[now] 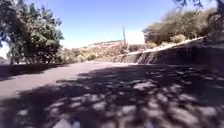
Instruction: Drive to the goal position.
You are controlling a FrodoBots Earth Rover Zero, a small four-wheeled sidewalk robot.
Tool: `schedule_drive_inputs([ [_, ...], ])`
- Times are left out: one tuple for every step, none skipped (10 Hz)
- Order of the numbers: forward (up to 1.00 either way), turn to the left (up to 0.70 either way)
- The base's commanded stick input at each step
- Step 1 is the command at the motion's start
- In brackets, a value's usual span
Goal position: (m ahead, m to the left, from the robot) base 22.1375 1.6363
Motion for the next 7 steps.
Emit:
schedule_drive_inputs([
  [0.70, 0.00],
  [0.70, 0.00],
  [0.70, 0.00],
  [0.70, 0.00],
  [0.70, 0.00],
  [0.70, 0.00],
  [0.70, 0.00],
])
